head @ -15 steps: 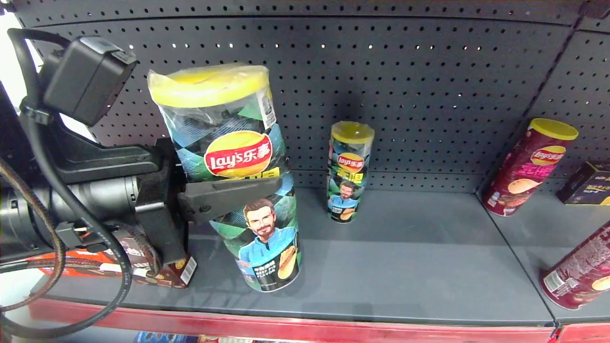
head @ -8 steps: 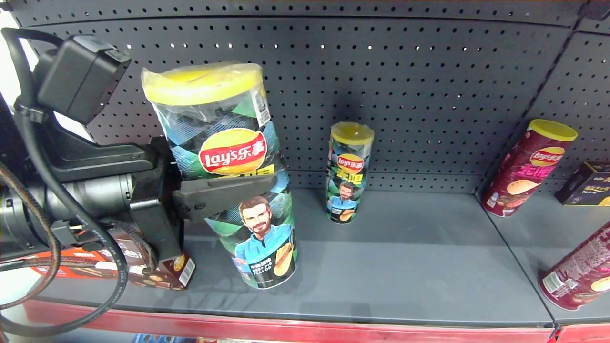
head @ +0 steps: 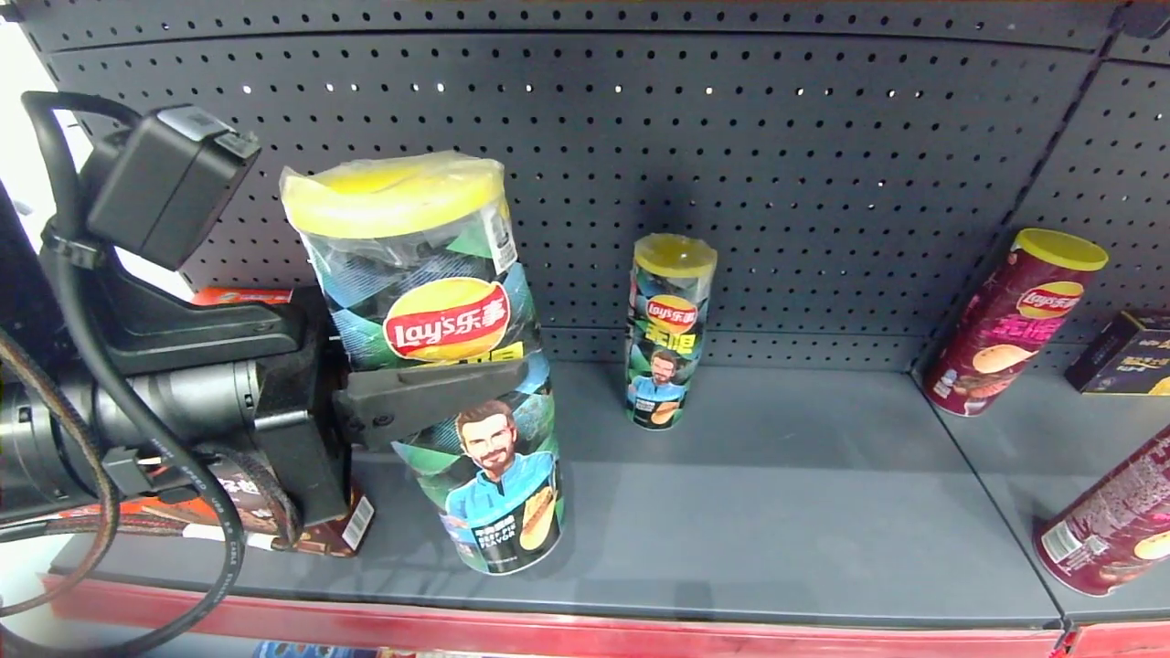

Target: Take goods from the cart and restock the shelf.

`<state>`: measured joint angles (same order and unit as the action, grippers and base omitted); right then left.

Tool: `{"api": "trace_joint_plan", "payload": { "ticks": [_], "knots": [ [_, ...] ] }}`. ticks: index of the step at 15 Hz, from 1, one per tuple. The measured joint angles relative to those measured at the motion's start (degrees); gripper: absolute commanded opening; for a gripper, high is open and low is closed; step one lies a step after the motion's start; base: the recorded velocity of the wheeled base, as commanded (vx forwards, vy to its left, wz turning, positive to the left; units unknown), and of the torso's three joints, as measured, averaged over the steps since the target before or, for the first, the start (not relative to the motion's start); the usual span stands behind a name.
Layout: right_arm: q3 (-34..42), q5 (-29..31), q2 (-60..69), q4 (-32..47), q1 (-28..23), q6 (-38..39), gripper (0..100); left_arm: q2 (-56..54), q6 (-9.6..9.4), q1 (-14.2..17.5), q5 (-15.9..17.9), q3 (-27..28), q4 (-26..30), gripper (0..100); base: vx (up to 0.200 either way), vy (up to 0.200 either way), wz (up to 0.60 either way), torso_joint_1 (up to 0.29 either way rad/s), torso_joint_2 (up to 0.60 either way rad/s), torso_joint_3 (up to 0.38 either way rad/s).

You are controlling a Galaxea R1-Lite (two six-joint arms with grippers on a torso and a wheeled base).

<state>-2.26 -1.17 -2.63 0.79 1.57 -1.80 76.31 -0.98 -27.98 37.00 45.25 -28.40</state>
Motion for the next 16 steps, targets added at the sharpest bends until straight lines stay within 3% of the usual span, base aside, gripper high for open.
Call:
{"api": "trace_joint_plan", "payload": {
  "ticks": [3, 7, 13, 16],
  "knots": [
    [-10.5, -3.7, -6.6, 1.0, 1.8, 4.0, 100, -0.5, 0.33, 0.2, -0.9, -0.7, -0.2, 0, 0.0, 0.0, 0.0, 0.0, 0.0, 0.0],
    [-21.2, -9.1, -23.8, -2.2, 11.0, 0.8, 100, -1.2, 0.98, 0.2, -2.1, -1.7, -1.0, 0, 0.0, 0.0, 0.0, 0.0, 0.0, 0.0],
    [-30.9, -9.0, -46.5, -12.9, 26.5, 0.2, 100, -1.6, 0.98, 1.8, -1.7, -2.1, -1.1, 0, 0.0, 0.0, 0.0, 0.0, 0.0, 0.0],
    [-35.5, -7.6, -56.1, -16.2, 30.7, 0.3, 100, -1.6, 0.98, 1.9, -1.8, -2.1, -1.1, 0, 0.0, 0.0, 0.0, 0.0, 0.0, 0.0]
  ]
}}
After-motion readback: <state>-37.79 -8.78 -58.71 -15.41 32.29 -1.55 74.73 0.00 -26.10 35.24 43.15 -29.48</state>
